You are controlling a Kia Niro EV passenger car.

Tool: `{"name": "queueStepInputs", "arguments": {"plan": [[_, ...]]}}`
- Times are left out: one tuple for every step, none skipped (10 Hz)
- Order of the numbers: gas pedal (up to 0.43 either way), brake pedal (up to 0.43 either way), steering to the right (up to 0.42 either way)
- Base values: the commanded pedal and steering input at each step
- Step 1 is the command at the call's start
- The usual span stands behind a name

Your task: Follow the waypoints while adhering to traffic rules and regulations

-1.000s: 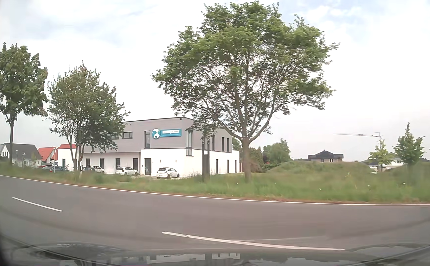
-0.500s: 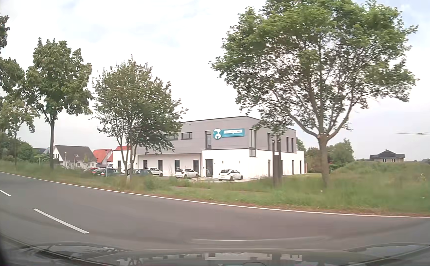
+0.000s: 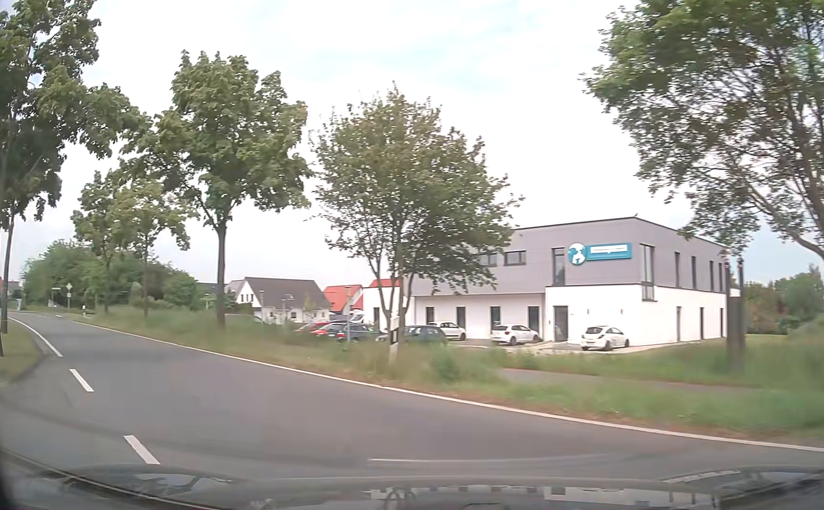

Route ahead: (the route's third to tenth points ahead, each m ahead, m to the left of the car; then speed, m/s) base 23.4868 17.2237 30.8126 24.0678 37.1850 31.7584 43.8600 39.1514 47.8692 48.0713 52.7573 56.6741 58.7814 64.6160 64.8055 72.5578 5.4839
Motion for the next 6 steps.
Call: {"name": "queueStepInputs", "arguments": {"plan": [[0.319, 0.000, -0.432], [0.319, 0.000, -0.412], [0.319, 0.000, -0.385], [0.319, 0.000, -0.357], [0.319, 0.000, -0.314], [0.319, 0.000, -0.281]]}}
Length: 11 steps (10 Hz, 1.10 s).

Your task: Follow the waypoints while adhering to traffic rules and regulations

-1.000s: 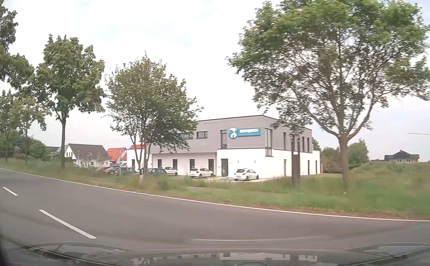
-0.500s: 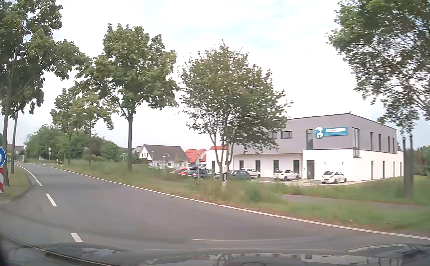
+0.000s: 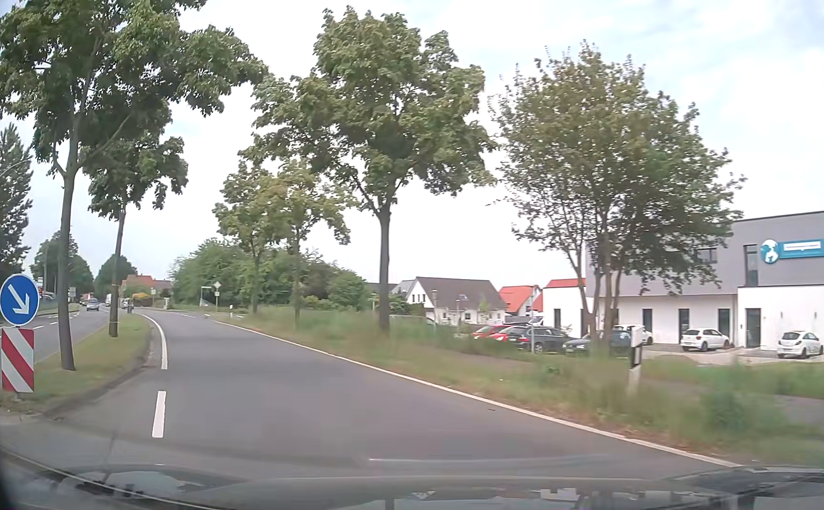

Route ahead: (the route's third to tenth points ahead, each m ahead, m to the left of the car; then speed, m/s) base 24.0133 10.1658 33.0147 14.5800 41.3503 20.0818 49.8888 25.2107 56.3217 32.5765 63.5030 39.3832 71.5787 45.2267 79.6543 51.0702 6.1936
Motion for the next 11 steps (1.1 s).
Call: {"name": "queueStepInputs", "arguments": {"plan": [[0.319, 0.000, -0.256], [0.319, 0.000, -0.230], [0.319, 0.000, -0.224], [0.319, 0.000, -0.222], [0.319, 0.000, -0.217], [0.319, 0.000, -0.208], [0.319, 0.000, -0.194], [0.319, 0.000, -0.183], [0.319, 0.000, -0.172], [0.319, 0.000, -0.160], [0.319, 0.000, -0.148]]}}
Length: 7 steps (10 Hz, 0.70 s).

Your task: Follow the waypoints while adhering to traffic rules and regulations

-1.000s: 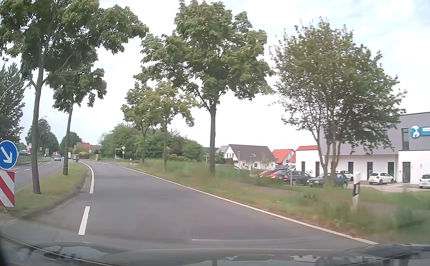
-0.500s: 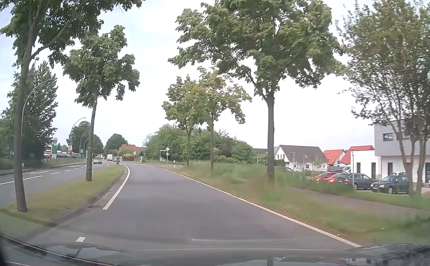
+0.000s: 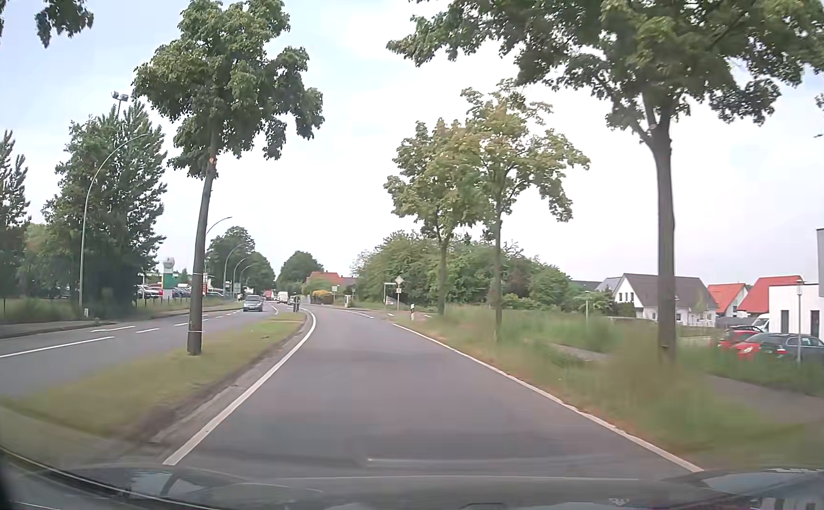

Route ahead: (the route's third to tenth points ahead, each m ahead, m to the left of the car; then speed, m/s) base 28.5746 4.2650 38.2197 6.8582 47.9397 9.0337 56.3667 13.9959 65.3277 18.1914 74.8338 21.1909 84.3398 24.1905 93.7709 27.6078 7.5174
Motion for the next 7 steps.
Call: {"name": "queueStepInputs", "arguments": {"plan": [[0.319, 0.000, -0.136], [0.319, 0.000, -0.119], [0.319, 0.000, -0.103], [0.319, 0.000, -0.087], [0.319, 0.000, -0.071], [0.319, 0.000, -0.059], [0.319, 0.000, -0.051]]}}
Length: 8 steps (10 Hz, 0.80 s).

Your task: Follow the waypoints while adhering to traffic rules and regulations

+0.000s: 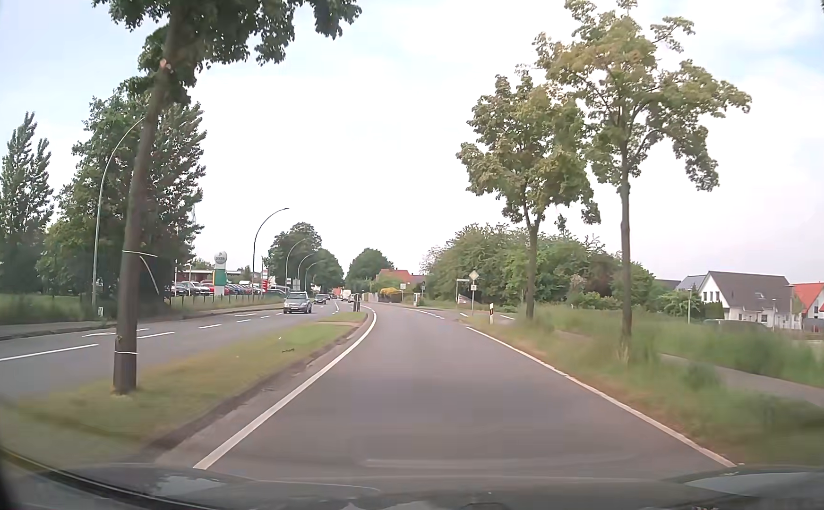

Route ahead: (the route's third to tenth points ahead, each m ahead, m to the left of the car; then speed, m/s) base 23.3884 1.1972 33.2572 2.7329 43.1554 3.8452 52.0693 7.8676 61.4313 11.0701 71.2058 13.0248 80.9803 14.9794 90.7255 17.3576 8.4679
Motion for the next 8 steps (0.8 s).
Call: {"name": "queueStepInputs", "arguments": {"plan": [[0.319, 0.000, -0.046], [0.319, 0.000, -0.040], [0.319, 0.000, -0.031], [0.319, 0.000, -0.025], [0.319, 0.000, -0.018], [0.319, 0.000, -0.013], [0.319, 0.000, -0.011], [0.319, 0.000, -0.011]]}}
